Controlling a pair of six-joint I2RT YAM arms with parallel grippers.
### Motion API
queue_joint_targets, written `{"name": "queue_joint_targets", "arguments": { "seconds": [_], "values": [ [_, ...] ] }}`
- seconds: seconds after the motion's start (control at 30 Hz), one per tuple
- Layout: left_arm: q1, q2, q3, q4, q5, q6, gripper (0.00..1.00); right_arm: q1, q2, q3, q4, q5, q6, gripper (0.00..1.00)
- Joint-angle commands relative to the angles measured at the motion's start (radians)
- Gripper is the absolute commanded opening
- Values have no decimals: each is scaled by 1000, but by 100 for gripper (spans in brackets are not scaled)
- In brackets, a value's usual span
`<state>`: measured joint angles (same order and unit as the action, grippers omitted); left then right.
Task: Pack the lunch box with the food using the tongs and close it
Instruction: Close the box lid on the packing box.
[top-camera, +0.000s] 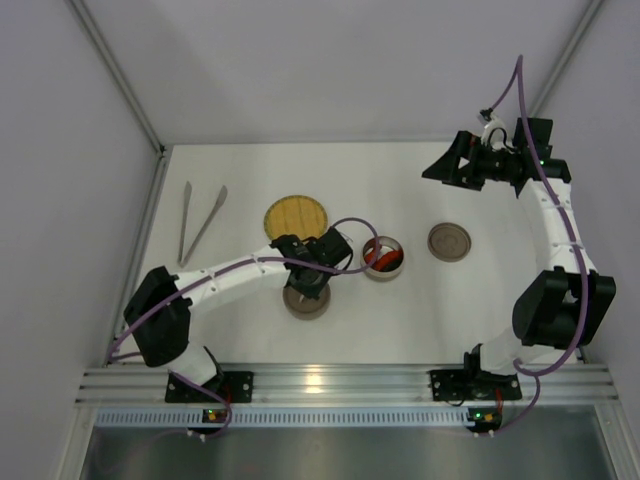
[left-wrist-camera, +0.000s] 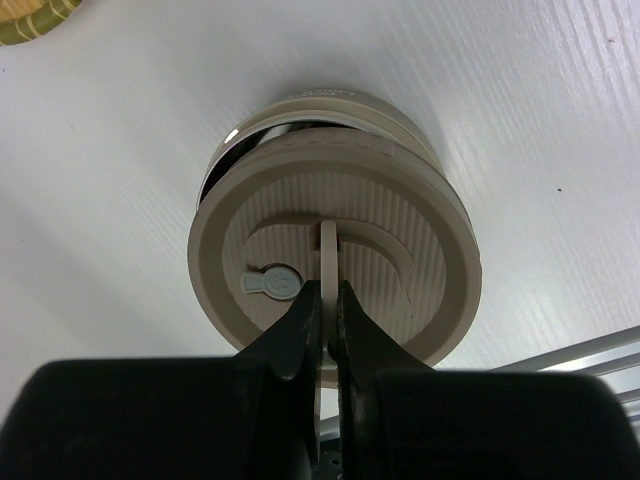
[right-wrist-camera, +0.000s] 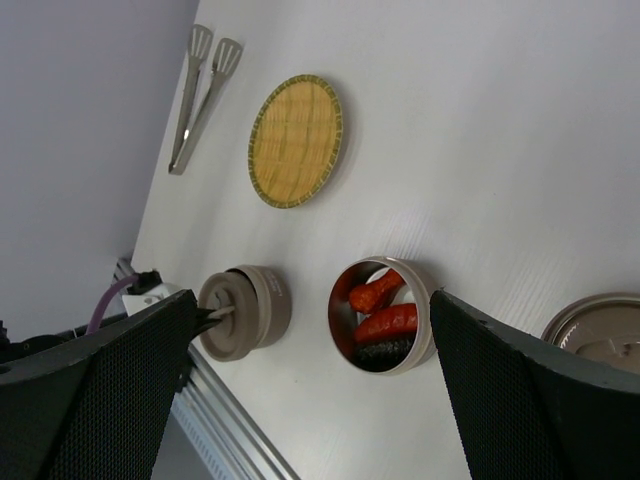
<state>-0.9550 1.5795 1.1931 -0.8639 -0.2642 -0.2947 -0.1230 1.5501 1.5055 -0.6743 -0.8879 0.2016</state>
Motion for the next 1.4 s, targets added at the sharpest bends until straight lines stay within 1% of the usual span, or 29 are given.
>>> {"name": "queue_joint_targets", "arguments": {
  "seconds": [0.0, 0.57, 0.83, 0.97, 1.13, 1.37],
  "values": [
    [-10, -13, -1, 31, -35, -3, 0, -20, 8, 44, 41, -22, 1, 99],
    [-8, 27, 14, 31, -90, 12, 0, -20, 8, 42, 33, -25, -8, 99],
    [-7, 47, 33, 32, -53, 11, 0, -20, 7, 41, 33, -22, -13, 99],
    [-11, 47, 28, 37, -69, 25, 0, -20, 7, 39, 32, -22, -14, 99],
    [-24, 45, 8, 42, -141, 77, 0, -20, 10, 38, 32, -23, -16, 99],
    [-62, 43, -73, 85, -230, 238, 0, -20, 15, 36, 33, -23, -11, 99]
  ]
}}
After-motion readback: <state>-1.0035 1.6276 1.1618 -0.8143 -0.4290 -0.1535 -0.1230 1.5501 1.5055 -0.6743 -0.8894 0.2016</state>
